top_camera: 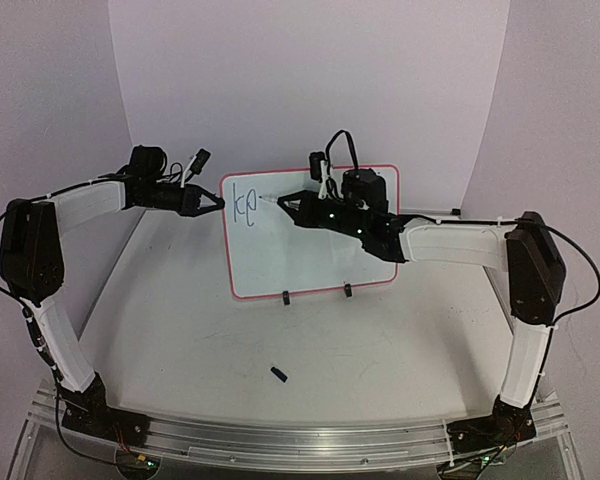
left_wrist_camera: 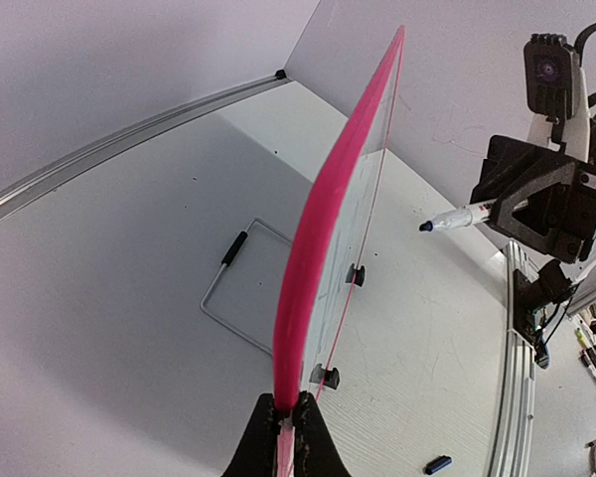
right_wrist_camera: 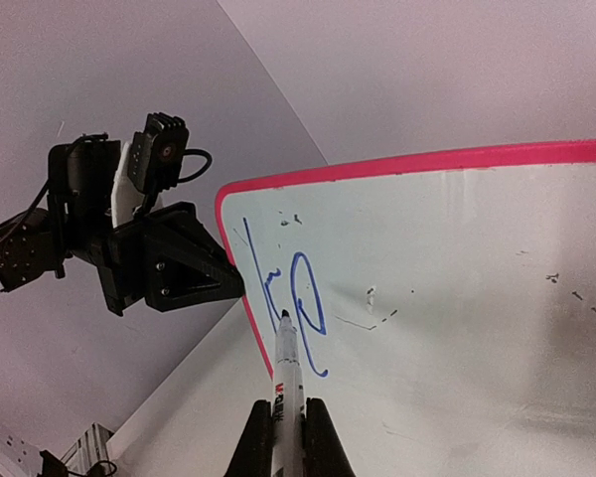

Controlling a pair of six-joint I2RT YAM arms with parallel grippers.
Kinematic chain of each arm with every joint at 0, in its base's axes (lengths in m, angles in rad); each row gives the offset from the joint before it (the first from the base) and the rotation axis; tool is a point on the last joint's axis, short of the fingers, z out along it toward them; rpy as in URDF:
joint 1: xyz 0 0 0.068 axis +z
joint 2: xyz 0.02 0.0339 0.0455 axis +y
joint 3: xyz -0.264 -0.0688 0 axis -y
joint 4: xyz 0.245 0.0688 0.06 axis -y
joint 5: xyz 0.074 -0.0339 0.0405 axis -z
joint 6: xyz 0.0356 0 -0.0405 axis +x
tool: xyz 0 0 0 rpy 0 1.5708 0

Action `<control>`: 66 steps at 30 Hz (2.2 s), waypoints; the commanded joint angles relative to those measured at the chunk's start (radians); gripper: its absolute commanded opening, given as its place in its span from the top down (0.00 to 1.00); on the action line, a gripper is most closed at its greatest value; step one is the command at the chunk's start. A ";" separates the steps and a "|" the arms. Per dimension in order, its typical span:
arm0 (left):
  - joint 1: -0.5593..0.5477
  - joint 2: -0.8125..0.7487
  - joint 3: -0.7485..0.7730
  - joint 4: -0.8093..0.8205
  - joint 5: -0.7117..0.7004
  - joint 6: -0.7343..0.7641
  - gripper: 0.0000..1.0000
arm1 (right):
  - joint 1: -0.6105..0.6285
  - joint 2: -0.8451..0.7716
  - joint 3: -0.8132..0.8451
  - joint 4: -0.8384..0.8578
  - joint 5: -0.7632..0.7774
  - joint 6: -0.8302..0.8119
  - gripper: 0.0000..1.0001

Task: Write a sentence on the whiteboard
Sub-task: Write a sentence on the whiteboard stand.

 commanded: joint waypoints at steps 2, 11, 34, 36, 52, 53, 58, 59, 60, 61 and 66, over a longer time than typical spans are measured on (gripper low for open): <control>-0.021 -0.036 -0.003 -0.048 0.017 0.011 1.00 | 0.000 0.027 0.047 0.019 0.023 -0.008 1.00; -0.023 -0.035 -0.002 -0.053 0.014 0.016 1.00 | -0.006 0.072 0.082 0.003 0.049 -0.004 1.00; -0.025 -0.036 0.001 -0.060 0.011 0.020 1.00 | -0.022 -0.005 -0.007 -0.004 0.134 -0.012 1.00; -0.025 -0.037 0.001 -0.060 0.011 0.020 1.00 | -0.023 -0.008 -0.007 -0.001 0.137 -0.013 1.00; -0.026 -0.037 0.003 -0.062 0.011 0.021 1.00 | -0.023 0.037 0.071 0.019 0.108 -0.012 1.00; -0.026 -0.037 0.003 -0.062 0.011 0.021 1.00 | -0.023 0.039 0.074 0.021 0.107 -0.011 1.00; -0.026 -0.039 0.005 -0.064 0.010 0.023 1.00 | -0.023 0.069 0.107 0.007 0.079 -0.006 1.00; -0.026 -0.039 0.005 -0.064 0.010 0.023 1.00 | -0.023 0.077 0.115 0.002 0.071 -0.005 1.00; -0.026 -0.040 0.005 -0.064 0.010 0.024 1.00 | -0.023 0.085 0.123 -0.004 0.063 -0.003 1.00; -0.026 -0.040 0.005 -0.065 0.009 0.025 1.00 | -0.023 0.093 0.129 -0.009 0.054 -0.002 1.00; -0.026 -0.040 0.005 -0.065 0.009 0.024 1.00 | -0.023 0.108 0.135 -0.026 0.034 0.002 1.00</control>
